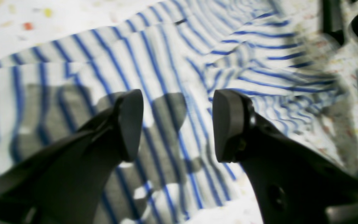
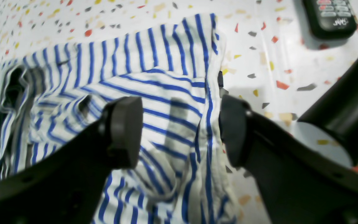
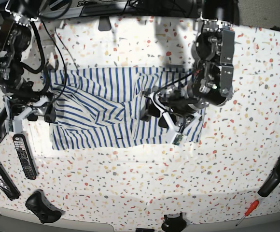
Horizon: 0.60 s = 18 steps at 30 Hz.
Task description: Layout the t-shirt on the table in an organized manner, then fold the t-shirt properly
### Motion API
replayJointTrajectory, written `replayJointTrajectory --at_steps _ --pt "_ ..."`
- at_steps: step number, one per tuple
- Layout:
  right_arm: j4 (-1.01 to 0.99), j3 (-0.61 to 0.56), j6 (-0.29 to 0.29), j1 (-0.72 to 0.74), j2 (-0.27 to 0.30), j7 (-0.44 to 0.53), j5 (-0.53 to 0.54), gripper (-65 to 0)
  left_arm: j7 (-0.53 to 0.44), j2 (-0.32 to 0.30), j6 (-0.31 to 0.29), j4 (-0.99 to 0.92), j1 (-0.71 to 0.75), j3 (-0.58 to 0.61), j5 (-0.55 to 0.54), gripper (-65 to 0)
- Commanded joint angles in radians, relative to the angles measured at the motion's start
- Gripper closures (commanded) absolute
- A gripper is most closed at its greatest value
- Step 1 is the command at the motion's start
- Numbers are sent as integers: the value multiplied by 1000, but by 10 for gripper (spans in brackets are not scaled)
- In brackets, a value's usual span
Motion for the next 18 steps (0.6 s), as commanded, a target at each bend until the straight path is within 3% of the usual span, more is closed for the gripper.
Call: replayJointTrajectory --at_steps 1,6,11,18 --pt "-16 2 6 37 13 12 14 -397 -22 5 -3 18 -19 2 8 -327" --pt "-180 2 19 120 14 3 -9 -396 -21 5 -3 18 -19 2 113 -327" --pt "-322 3 20 156 19 100 -103 -396 -21 4 -3 18 -19 2 196 -327" --pt "-447 60 21 157 22 166 -84 -396 -21 2 1 18 -18 2 209 -327"
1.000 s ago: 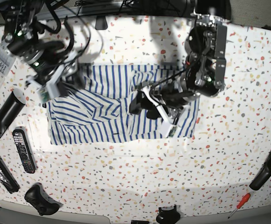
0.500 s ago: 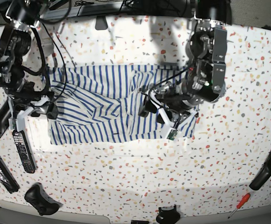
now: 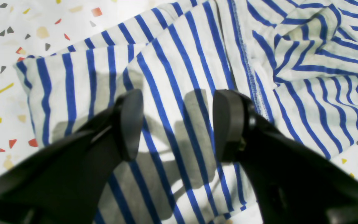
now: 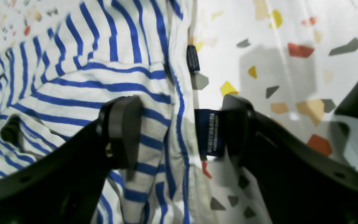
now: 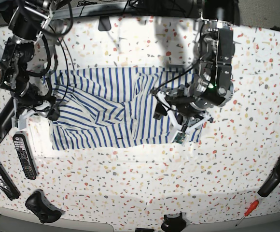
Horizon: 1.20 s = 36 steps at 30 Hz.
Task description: Layout the t-shirt on the table in an organized manner, then fold the t-shirt properly
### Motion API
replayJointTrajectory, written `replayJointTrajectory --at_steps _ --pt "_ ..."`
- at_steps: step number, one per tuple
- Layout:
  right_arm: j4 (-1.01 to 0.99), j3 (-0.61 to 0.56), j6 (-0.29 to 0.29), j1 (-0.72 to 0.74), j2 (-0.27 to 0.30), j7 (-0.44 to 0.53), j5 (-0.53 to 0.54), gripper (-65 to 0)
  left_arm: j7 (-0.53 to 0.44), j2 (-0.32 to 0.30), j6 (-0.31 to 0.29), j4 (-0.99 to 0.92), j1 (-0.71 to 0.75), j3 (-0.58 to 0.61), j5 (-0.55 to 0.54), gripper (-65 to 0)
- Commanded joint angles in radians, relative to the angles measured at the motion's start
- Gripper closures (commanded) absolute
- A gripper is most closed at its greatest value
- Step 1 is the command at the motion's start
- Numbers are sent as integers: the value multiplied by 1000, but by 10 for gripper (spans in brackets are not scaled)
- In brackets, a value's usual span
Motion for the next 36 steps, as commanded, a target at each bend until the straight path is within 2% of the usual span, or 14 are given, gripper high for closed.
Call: replayJointTrajectory --at_steps 1,2,6,9,15,20,22,25,28,29,33,36 --pt "1 12 1 16 17 -5 32 -396 -24 5 1 18 -19 2 -6 -327" --pt "-8 20 5 15 16 -22 63 -396 -24 5 1 18 -19 2 -6 -327" --pt "-67 24 92 16 12 -101 204 -396 -24 5 1 18 -19 2 -6 -327" --pt "-94 24 122 15 -5 -164 275 -396 -23 5 1 18 -19 2 -6 -327" --pt "-94 23 126 16 -22 -307 415 -396 -23 5 1 18 -19 2 -6 -327" --pt "-94 23 126 16 -21 -293 417 -389 -23 5 1 18 -13 2 -5 -327" --pt "-94 23 126 16 -21 -285 417 -318 -24 0 0 18 0 2 -5 -327" --pt "-94 23 126 17 -21 -265 417 -140 -31 -1 1 18 29 1 15 -327" --pt "-94 23 126 16 -21 -214 417 -22 -52 0 1 18 56 1 16 -327" --pt "-94 23 126 16 -21 -192 415 0 -64 0 1 18 64 1 16 -327" --pt "-93 30 126 31 -15 -174 417 0 -94 0 2 18 72 1 16 -326" --pt "-93 62 126 53 -5 -173 413 0 -103 0 31 18 72 1 16 -326"
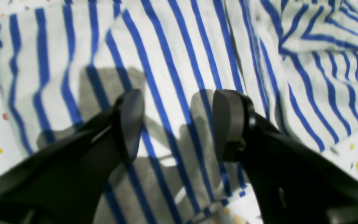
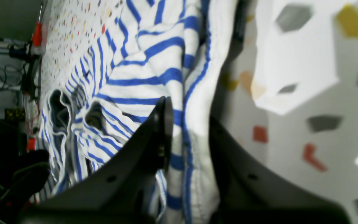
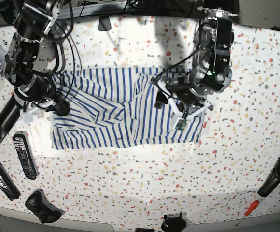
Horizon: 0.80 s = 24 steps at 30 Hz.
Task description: Layout the t-shirt on the table in an organized manner, then fold the t-shirt properly
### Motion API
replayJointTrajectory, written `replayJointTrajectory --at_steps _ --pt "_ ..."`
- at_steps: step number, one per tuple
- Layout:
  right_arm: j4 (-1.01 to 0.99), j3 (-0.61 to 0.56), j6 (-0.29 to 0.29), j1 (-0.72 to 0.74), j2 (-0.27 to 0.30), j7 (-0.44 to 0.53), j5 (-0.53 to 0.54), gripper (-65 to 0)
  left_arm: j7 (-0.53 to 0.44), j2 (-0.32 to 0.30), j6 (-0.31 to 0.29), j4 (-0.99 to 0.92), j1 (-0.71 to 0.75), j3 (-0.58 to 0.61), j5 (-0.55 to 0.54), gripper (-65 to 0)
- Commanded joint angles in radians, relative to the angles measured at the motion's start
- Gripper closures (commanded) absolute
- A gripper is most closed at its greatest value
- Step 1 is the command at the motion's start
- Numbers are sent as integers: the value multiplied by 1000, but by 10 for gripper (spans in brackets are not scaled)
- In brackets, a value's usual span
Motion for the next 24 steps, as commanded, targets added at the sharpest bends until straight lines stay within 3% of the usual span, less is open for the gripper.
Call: replayJointTrajectory --at_steps 1,5,9,13,17,20,24 --pt "15 23 7 37 27 25 21 0 -21 5 10 18 -13 2 -9 -326" --pt "15 118 7 84 48 14 -18 0 -13 5 11 18 -13 2 -20 -326" --pt "15 172 7 122 74 -10 -48 0 36 5 10 18 -13 2 -102 -326" --pt "15 171 7 152 79 -86 46 0 5 5 10 18 -8 2 -113 -326" --pt "18 144 7 183 67 -203 182 0 -28 5 10 18 17 2 -113 -326" --pt "47 85 7 187 58 -207 222 0 -64 5 10 16 38 2 -101 -326" --pt "121 -35 7 184 44 -214 232 0 -106 7 10 0 50 2 -3 -326"
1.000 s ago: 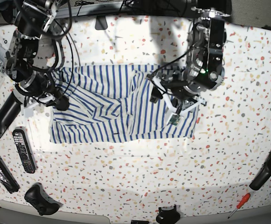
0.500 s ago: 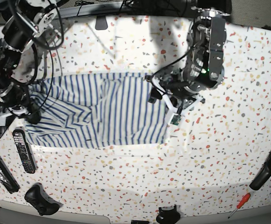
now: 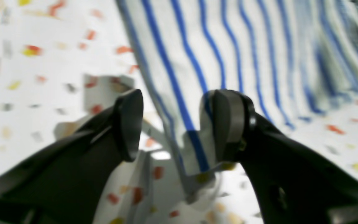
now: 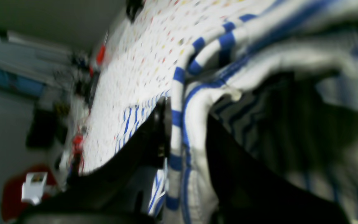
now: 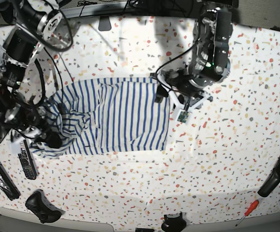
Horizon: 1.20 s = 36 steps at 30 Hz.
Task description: Layout the t-shirt on the table in an organized manner, then fold the t-shirt properly
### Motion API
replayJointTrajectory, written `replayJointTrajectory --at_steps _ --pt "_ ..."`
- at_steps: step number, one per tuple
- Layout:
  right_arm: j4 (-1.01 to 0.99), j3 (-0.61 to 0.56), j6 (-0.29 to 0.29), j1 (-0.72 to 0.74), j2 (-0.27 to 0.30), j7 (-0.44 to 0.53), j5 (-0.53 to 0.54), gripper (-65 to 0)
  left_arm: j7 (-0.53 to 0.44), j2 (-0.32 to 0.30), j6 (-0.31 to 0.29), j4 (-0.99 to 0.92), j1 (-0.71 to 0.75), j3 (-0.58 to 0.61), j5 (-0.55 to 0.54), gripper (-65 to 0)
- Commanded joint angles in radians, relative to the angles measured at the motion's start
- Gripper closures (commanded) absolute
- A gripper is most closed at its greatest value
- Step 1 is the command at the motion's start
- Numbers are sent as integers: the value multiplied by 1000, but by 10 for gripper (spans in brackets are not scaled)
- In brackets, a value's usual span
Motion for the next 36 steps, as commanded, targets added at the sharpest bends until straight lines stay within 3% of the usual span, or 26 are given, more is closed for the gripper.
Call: replayJointTrajectory --at_steps 1,6,12,23,31,34,36 --pt "42 -27 8 27 3 16 40 0 -27 8 -3 4 -10 2 -6 -326" --pt "197 -160 -17 23 -35 15 43 0 -28 8 -3 -55 -11 2 -20 -326" --pt "392 -299 -60 -37 -112 16 -43 0 -49 8 -3 -88 -11 2 -18 -326" --pt "446 -511 -102 -85 -266 16 -161 0 -49 8 -3 -88 -11 2 -18 -326" --pt "446 -566 -126 -85 -422 19 -373 0 -48 8 -4 -88 -11 2 -68 -326" --pt "446 -566 -125 -85 -433 21 -481 0 -37 8 -4 -87 -11 2 -70 -326" --pt "445 -572 -126 -86 -433 28 -499 0 -6 8 -4 -79 -11 2 -70 -326"
